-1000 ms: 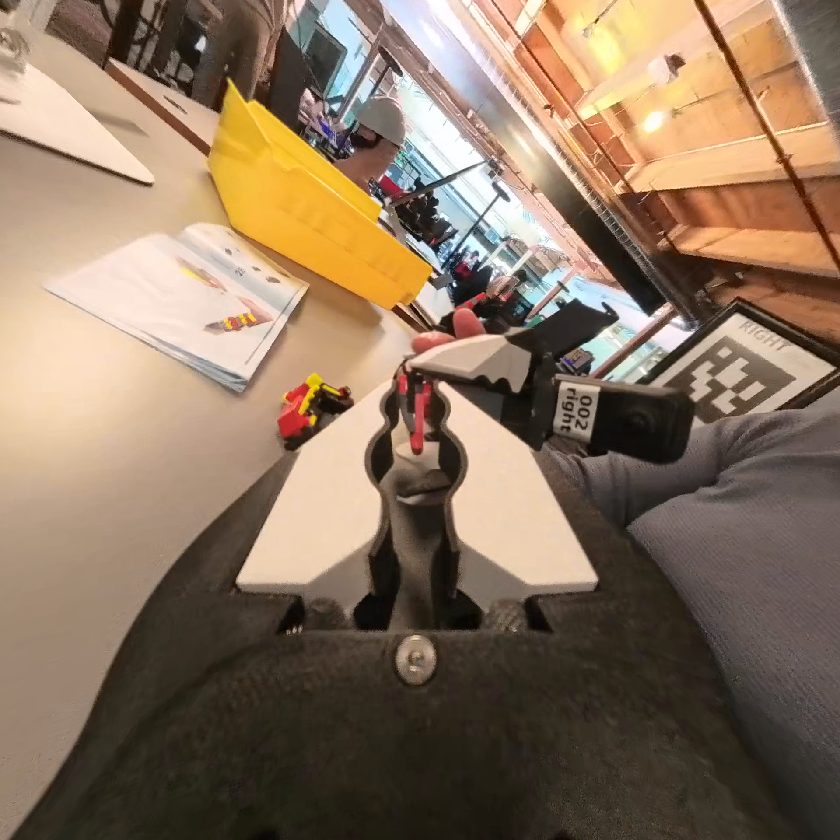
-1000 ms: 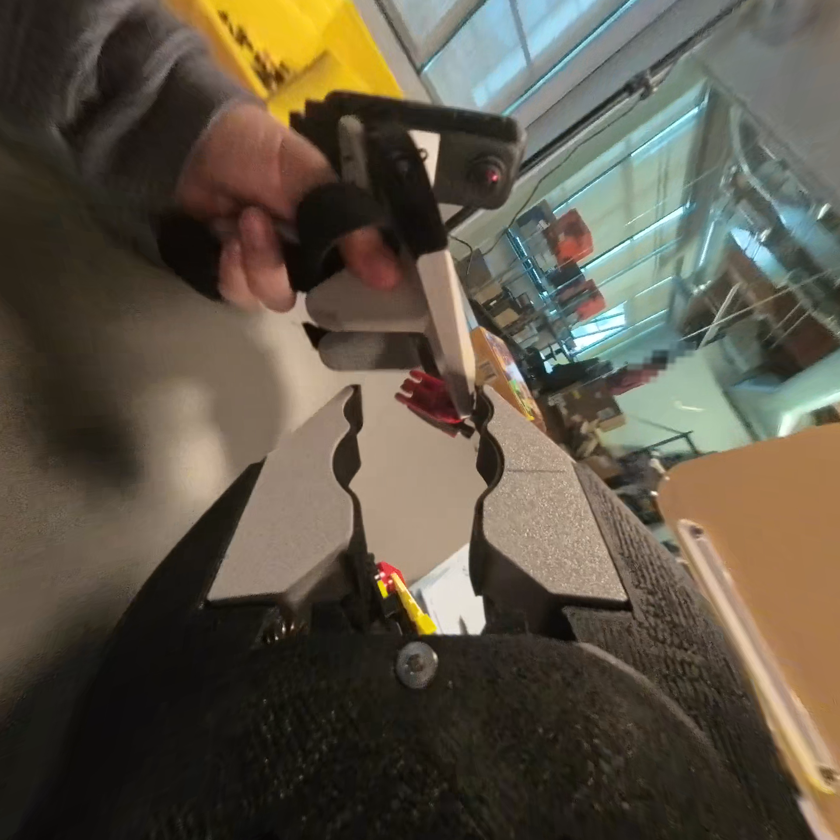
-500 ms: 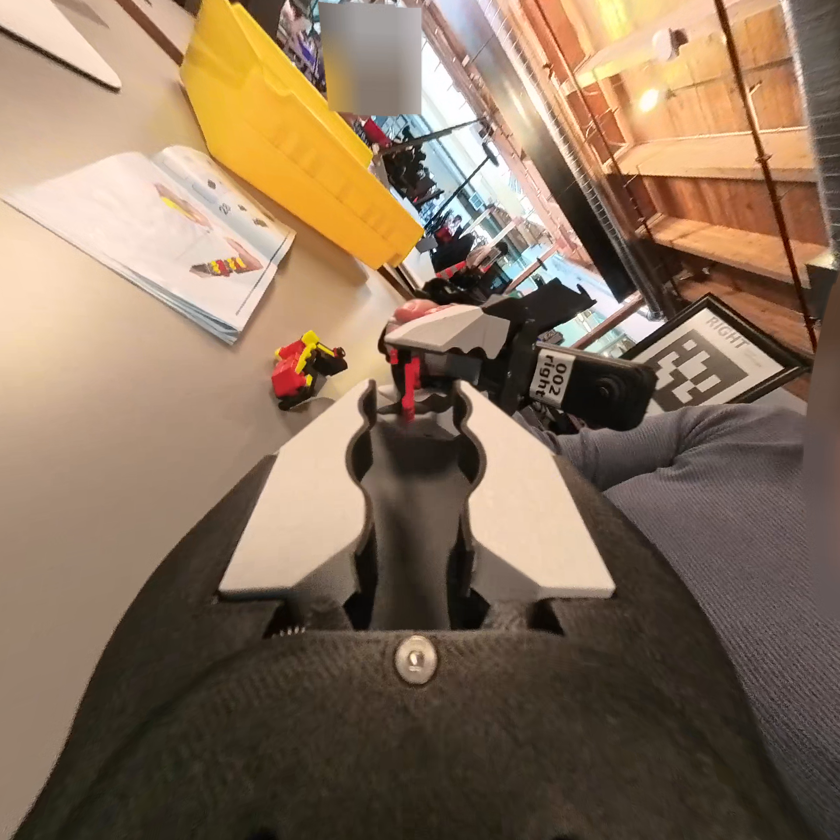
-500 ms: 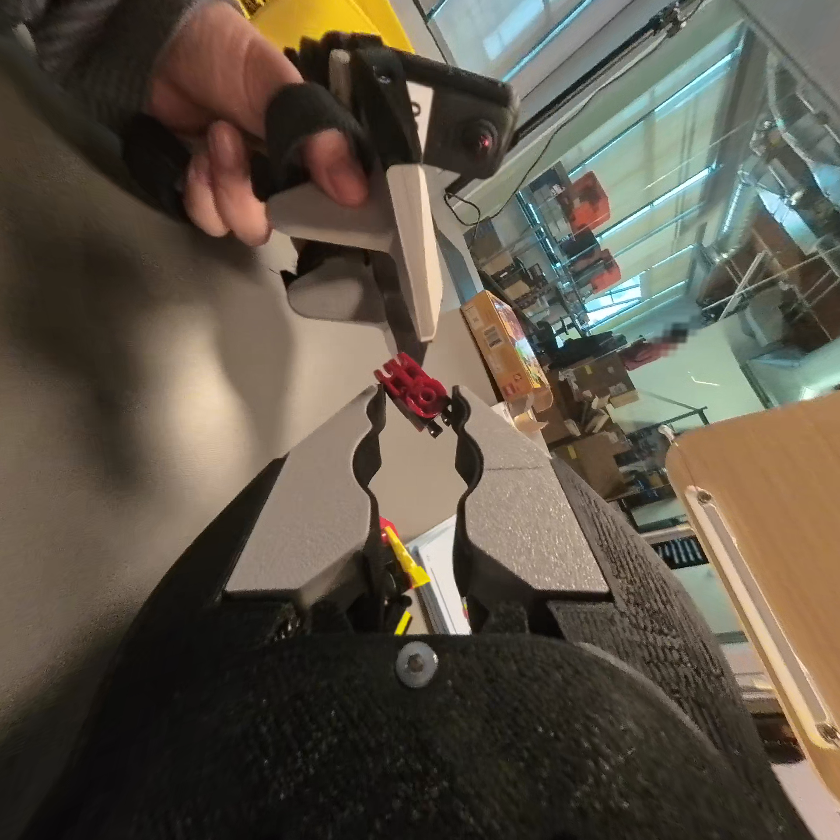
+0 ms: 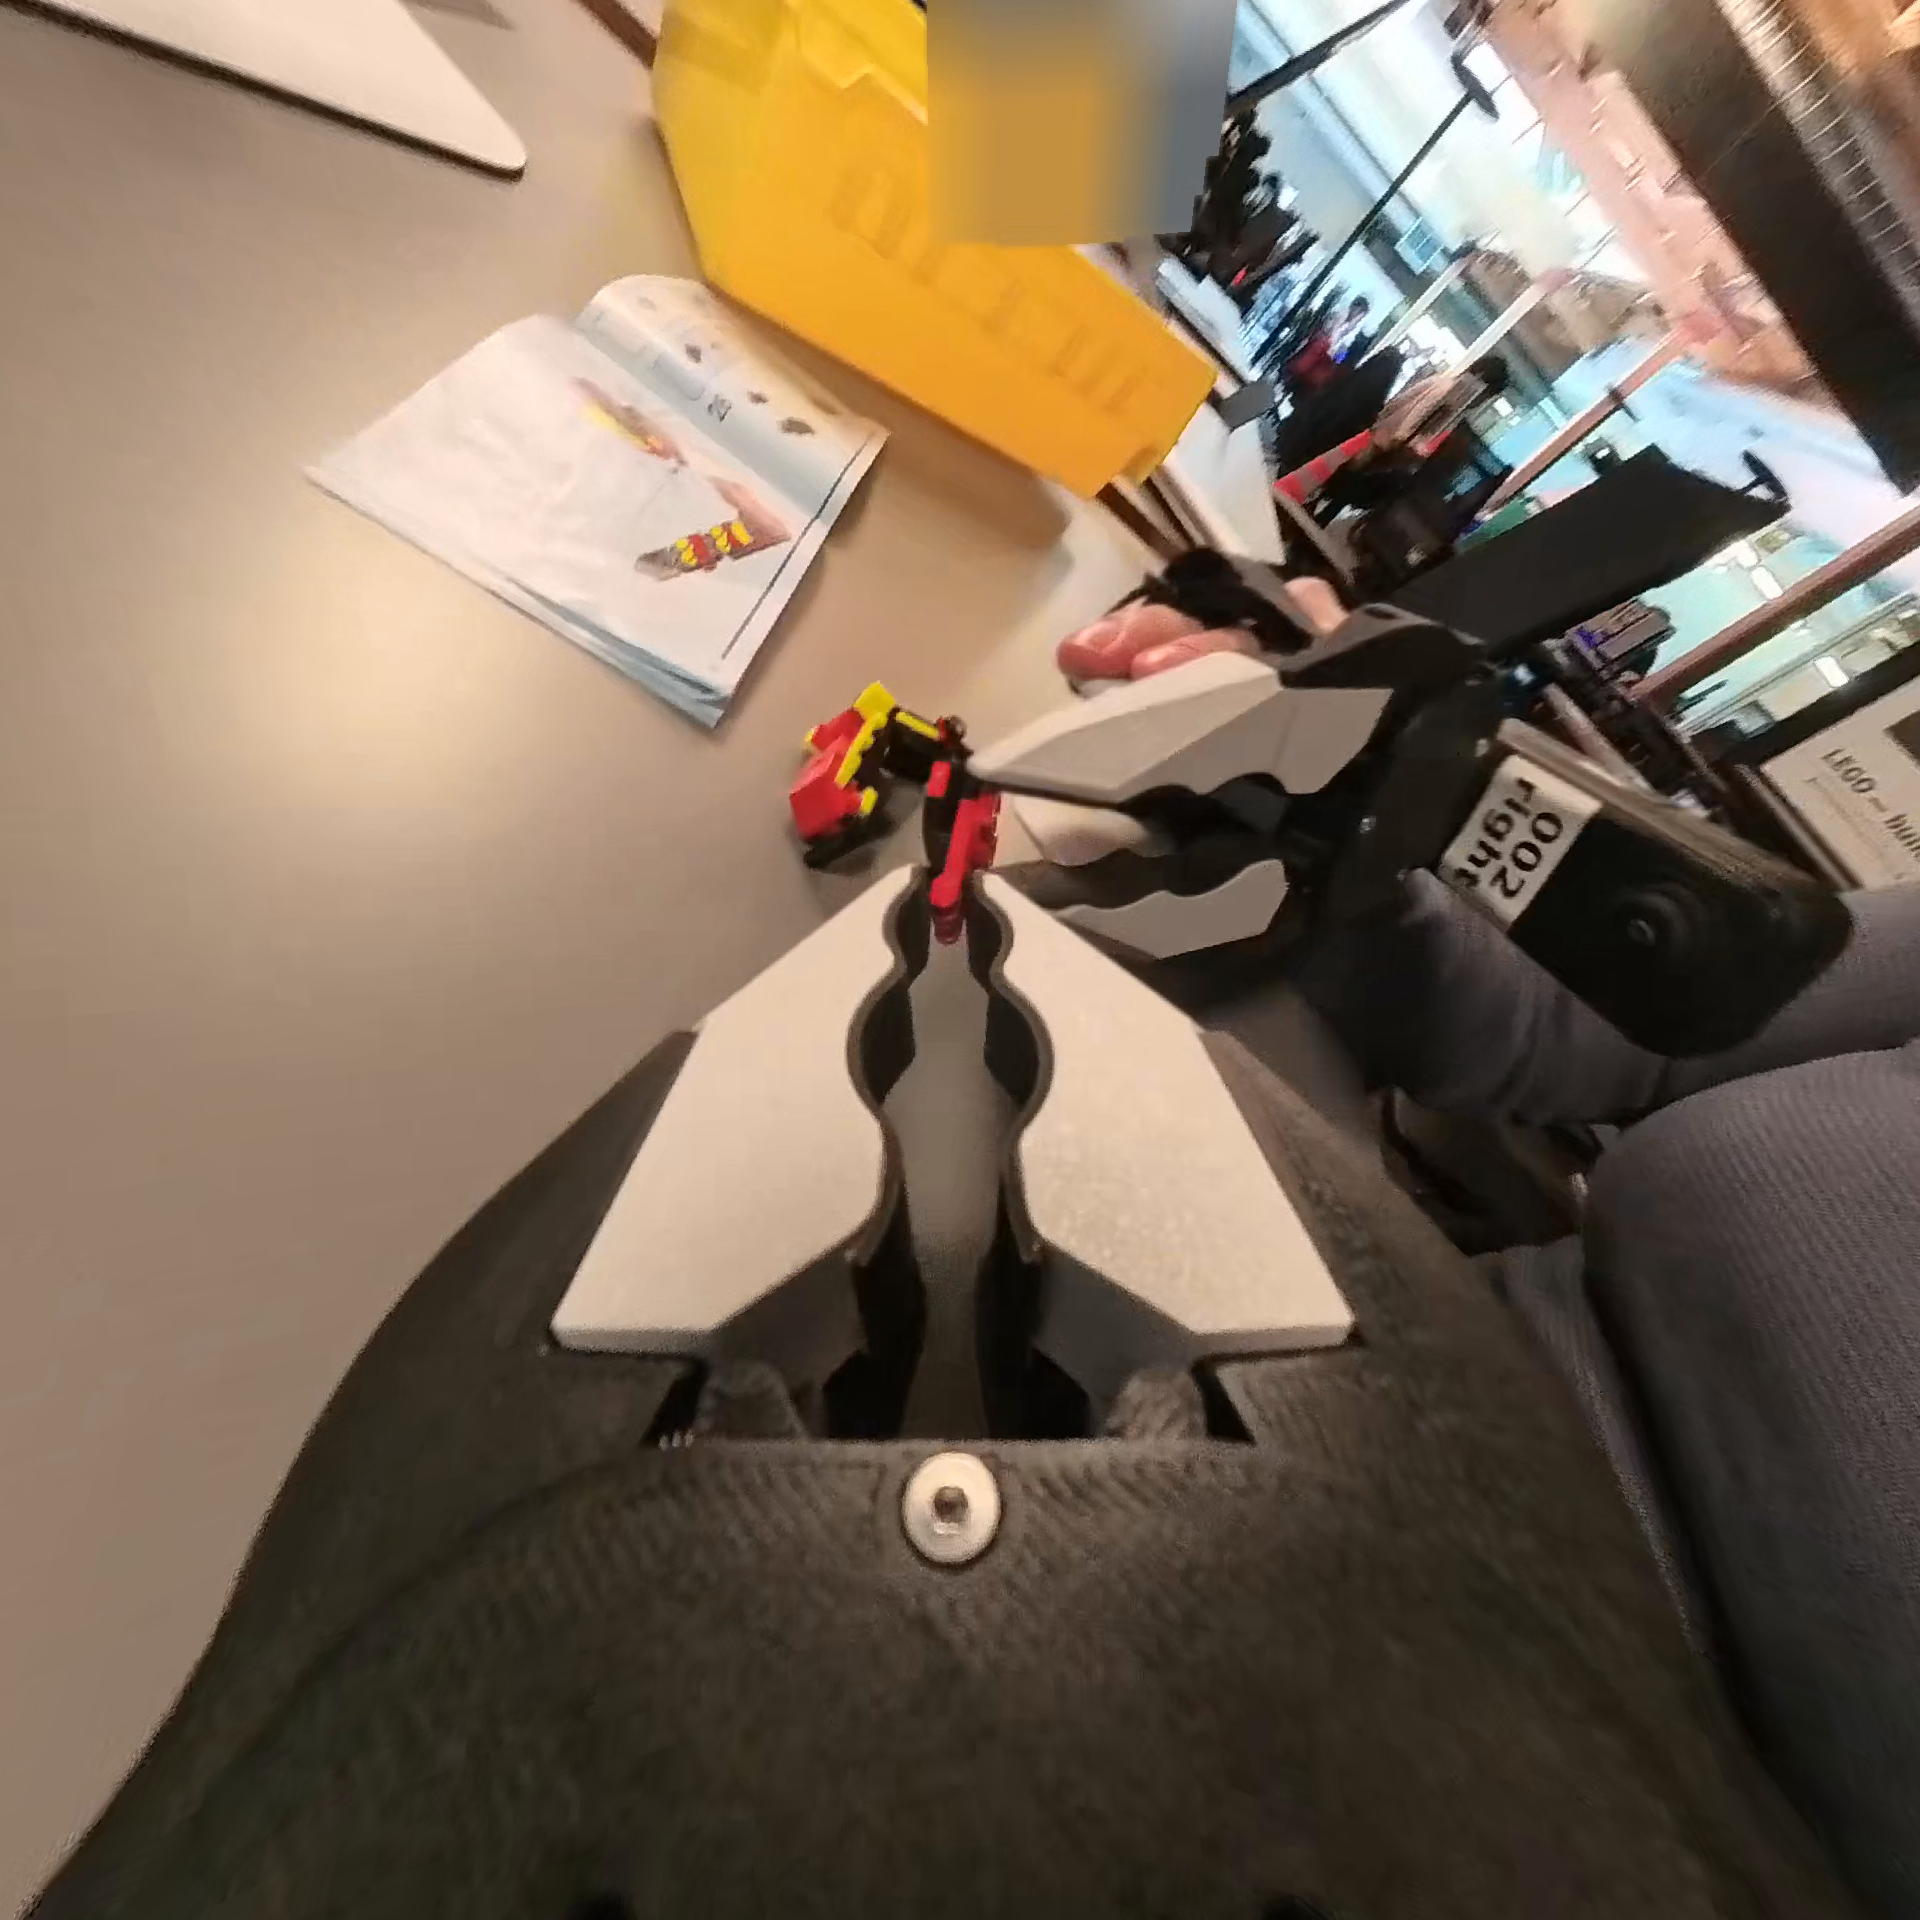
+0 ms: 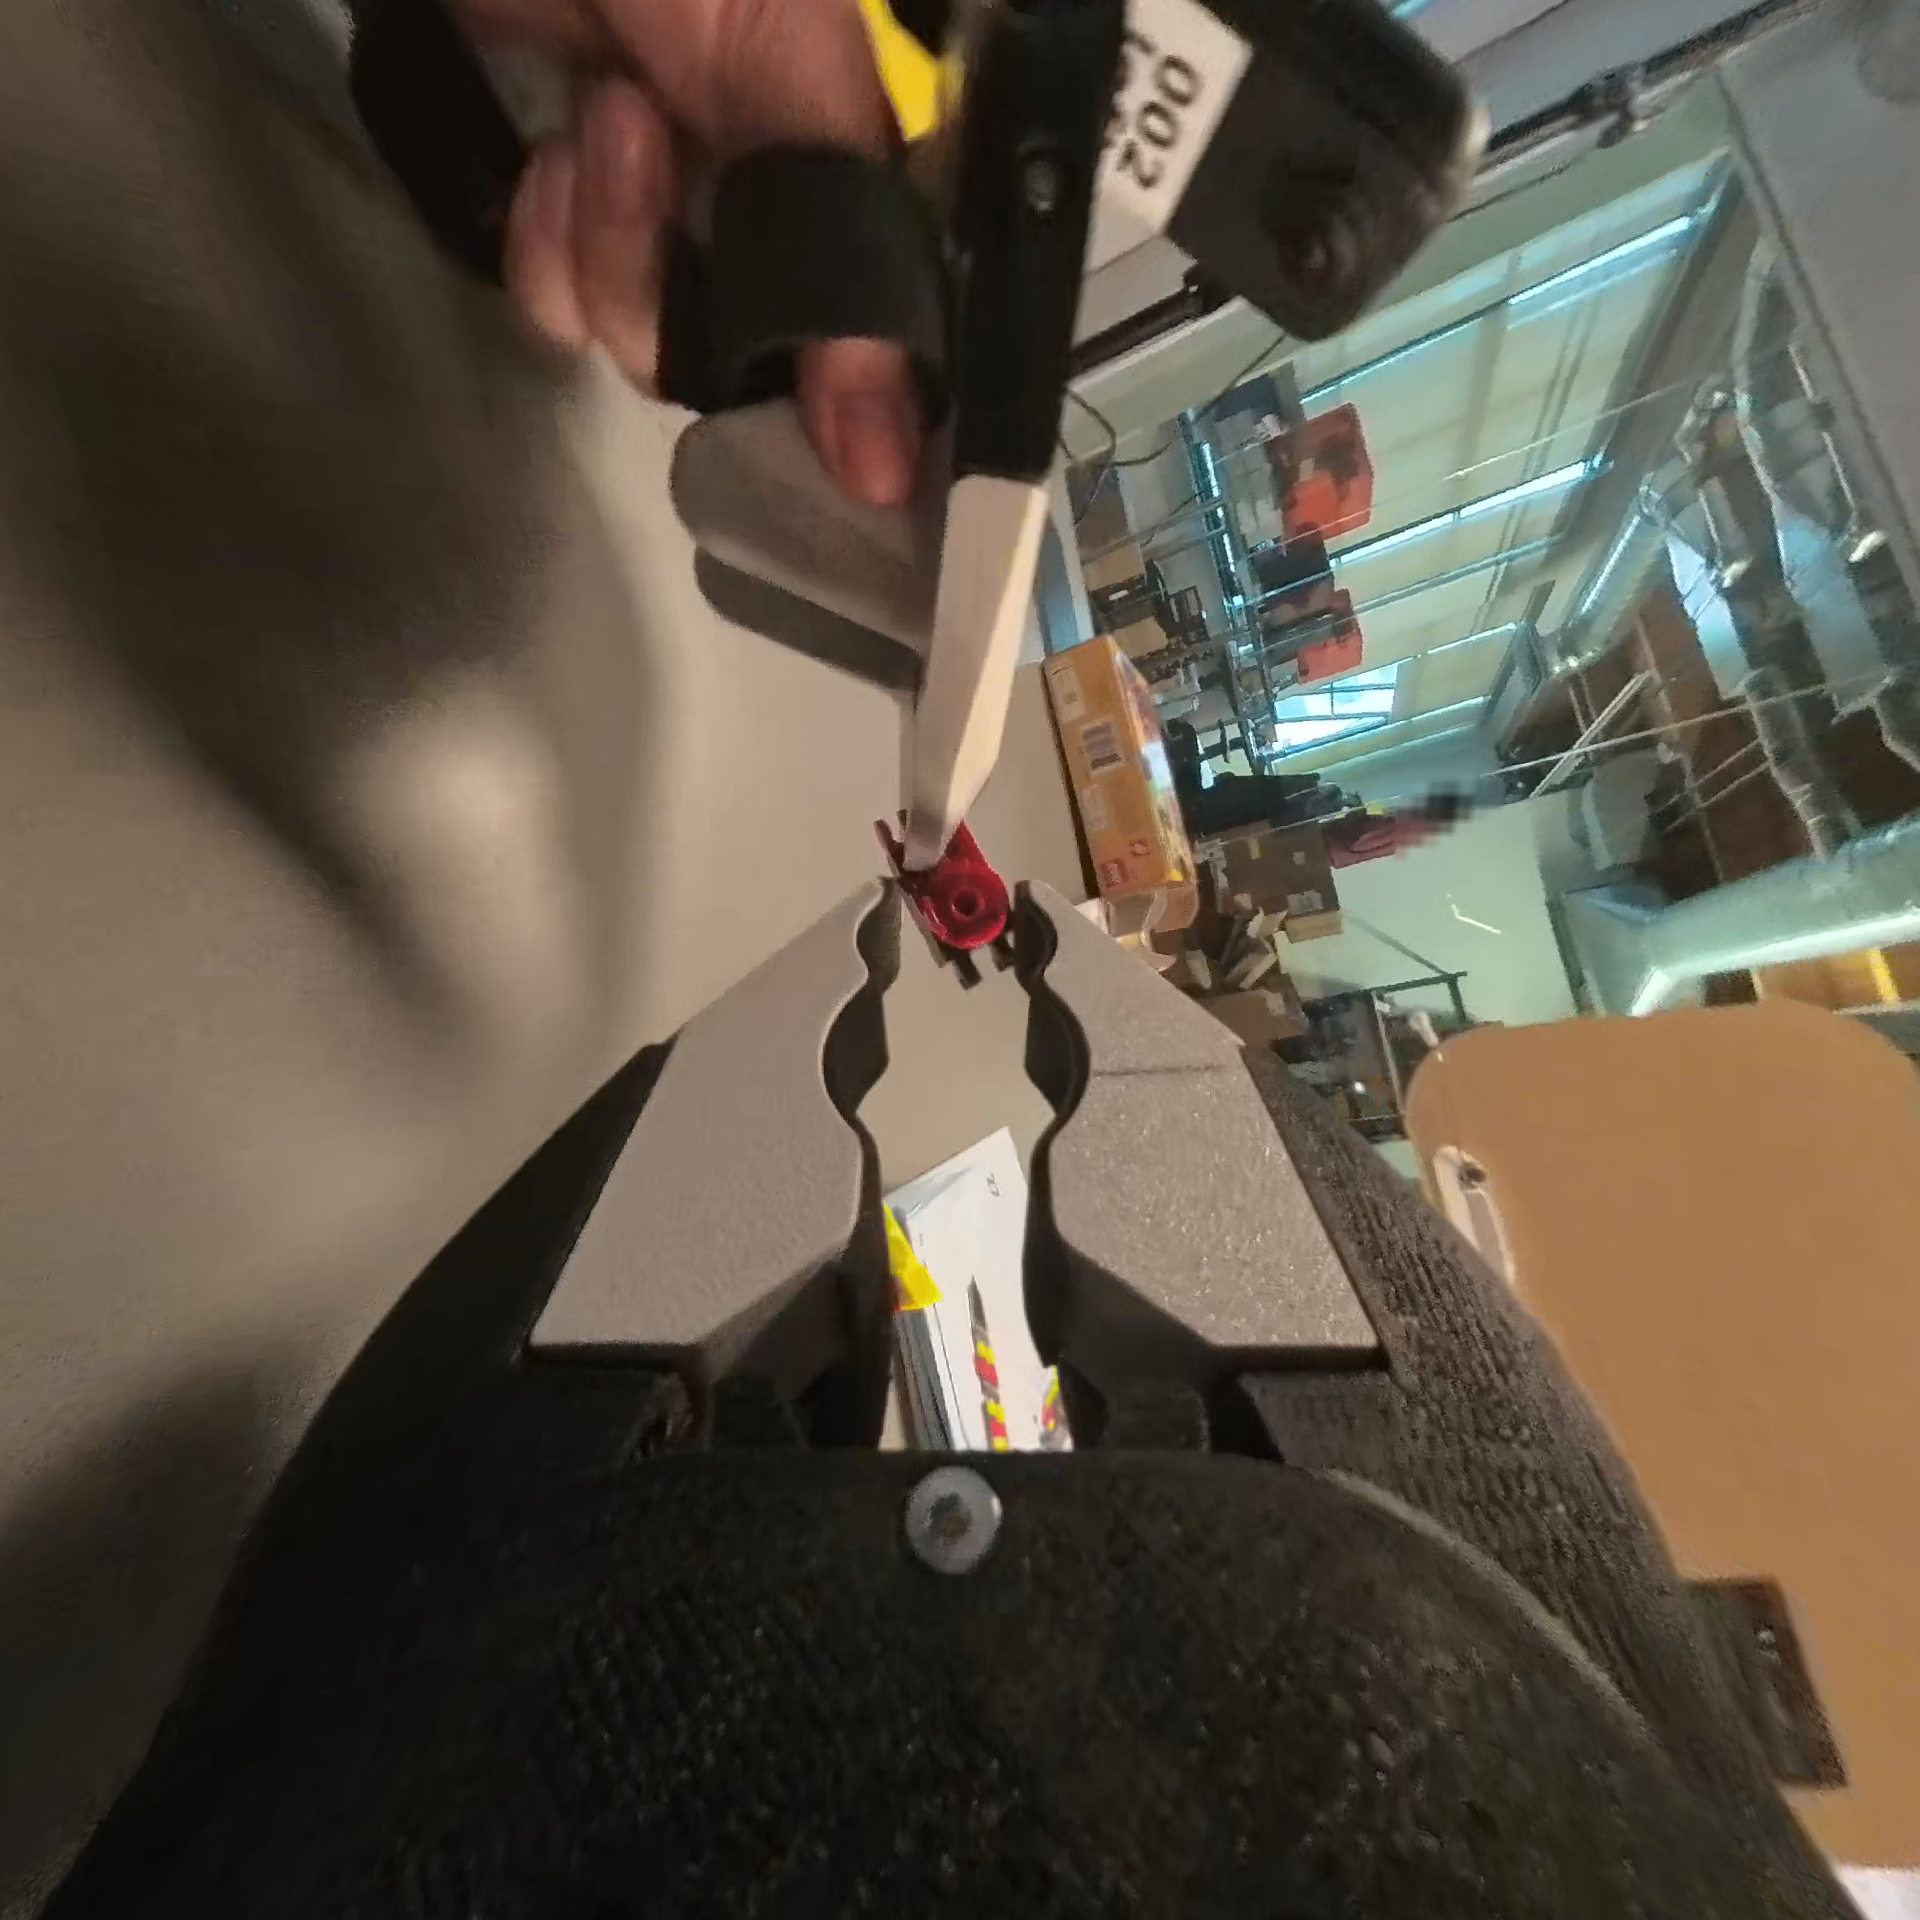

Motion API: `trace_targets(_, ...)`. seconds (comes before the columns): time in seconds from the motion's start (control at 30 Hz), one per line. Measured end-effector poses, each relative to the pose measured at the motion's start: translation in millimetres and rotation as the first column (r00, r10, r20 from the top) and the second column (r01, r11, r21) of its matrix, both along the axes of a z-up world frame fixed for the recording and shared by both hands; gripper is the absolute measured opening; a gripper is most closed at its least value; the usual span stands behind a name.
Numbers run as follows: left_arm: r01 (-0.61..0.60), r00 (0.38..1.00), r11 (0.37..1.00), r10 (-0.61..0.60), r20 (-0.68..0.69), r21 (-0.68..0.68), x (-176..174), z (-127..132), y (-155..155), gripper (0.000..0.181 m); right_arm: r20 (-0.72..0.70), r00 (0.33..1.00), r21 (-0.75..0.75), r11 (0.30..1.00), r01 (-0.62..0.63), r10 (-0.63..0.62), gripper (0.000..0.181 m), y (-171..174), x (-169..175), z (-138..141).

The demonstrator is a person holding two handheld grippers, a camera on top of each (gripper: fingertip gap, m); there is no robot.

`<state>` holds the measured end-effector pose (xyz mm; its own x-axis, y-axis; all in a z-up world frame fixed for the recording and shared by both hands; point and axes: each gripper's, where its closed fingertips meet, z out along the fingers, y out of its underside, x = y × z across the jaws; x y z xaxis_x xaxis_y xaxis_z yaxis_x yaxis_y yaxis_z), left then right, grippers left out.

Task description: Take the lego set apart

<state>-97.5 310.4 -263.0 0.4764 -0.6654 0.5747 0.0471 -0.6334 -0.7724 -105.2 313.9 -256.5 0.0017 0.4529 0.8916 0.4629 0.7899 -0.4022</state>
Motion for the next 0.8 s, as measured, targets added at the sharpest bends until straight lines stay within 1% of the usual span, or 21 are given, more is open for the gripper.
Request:
trace_targets(0.07,-0.006,0.999,1.0,0.005,-0.038,-0.025,0.6,-6.5,0.2,0.005,0.044,0.999,0.046,0.999,0.003,-0.005,0.021,-0.7,-1.3,-6.0)
trace_targets(0.13,-0.019,0.998,0.999,0.016,-0.068,-0.039,0.2,-11.6,1.0,0.005,0.1,0.995,0.072,0.997,0.01,-0.017,0.016,0.0,-1.1,-12.7)
trace_targets(0.17,-0.025,0.996,0.999,0.022,-0.092,-0.036,-1.0,-14.6,1.7,0.005,0.122,0.992,0.06,0.998,0.021,-0.028,0.014,0.8,-0.9,-15.3)
trace_targets(0.3,-0.016,0.994,1.0,0.016,-0.106,0.004,-3.2,-13.0,1.7,0.005,0.108,0.994,-0.052,0.998,0.032,-0.026,0.013,-0.2,-0.9,-14.2)
trace_targets(0.37,0.002,0.994,1.0,-0.001,-0.109,0.006,-2.6,-14.4,-0.2,0.005,0.071,0.997,-0.177,0.984,0.003,0.01,0.013,-2.7,-0.2,-14.7)
trace_targets(0.4,0.017,0.996,1.0,-0.017,-0.086,0.002,-1.7,-12.6,-2.0,0.005,0.032,0.999,-0.265,0.964,-0.026,0.036,0.013,-4.8,0.7,-12.7)
trace_targets(0.47,0.054,0.998,0.999,-0.054,-0.018,-0.002,0.8,-5.3,-5.9,0.004,-0.068,0.994,-0.452,0.885,-0.108,0.087,0.012,-9.5,3.2,-5.0)
trace_targets(0.53,0.083,0.996,0.997,-0.082,0.024,-0.007,3.8,-1.2,-9.3,0.004,-0.153,0.98,-0.609,0.77,-0.192,0.124,0.012,-13.2,6.0,0.4)
trace_targets(0.57,0.094,0.995,0.995,-0.094,0.035,-0.011,5.0,-0.5,-10.7,0.005,-0.181,0.974,-0.67,0.709,-0.222,0.135,0.011,-14.7,7.3,1.7)
trace_targets(0.6,0.099,0.994,0.995,-0.098,0.041,-0.014,5.7,0.2,-11.3,0.005,-0.199,0.971,-0.705,0.668,-0.237,0.134,0.011,-14.7,7.9,3.1)
trace_targets(0.63,0.082,0.996,0.996,-0.081,0.047,-0.018,5.4,1.1,-9.1,0.005,-0.198,0.973,-0.701,0.676,-0.228,0.123,0.011,-12.7,7.8,3.5)
trace_targets(0.67,0.063,0.998,0.998,-0.062,0.033,-0.026,4.4,-0.7,-6.7,0.005,-0.166,0.98,-0.657,0.729,-0.191,0.107,0.012,-10.2,6.7,1.1)
trace_targets(0.73,0.018,1.0,0.999,-0.018,0.002,-0.051,-0.5,-6.9,-1.7,0.004,-0.078,0.995,-0.482,0.871,-0.093,0.063,0.012,-5.1,2.5,-6.0)
trace_targets(0.77,0.0,1.0,0.998,0.0,0.007,-0.069,-3.2,-8.9,0.4,0.004,-0.043,0.998,-0.388,0.92,-0.053,0.04,0.012,-3.1,0.1,-8.2)
trace_targets(0.8,-0.013,1.0,0.996,0.015,0.019,-0.085,-5.5,-9.6,2.1,0.004,-0.014,1.0,-0.301,0.953,-0.021,0.018,0.012,-1.8,-2.0,-8.9)
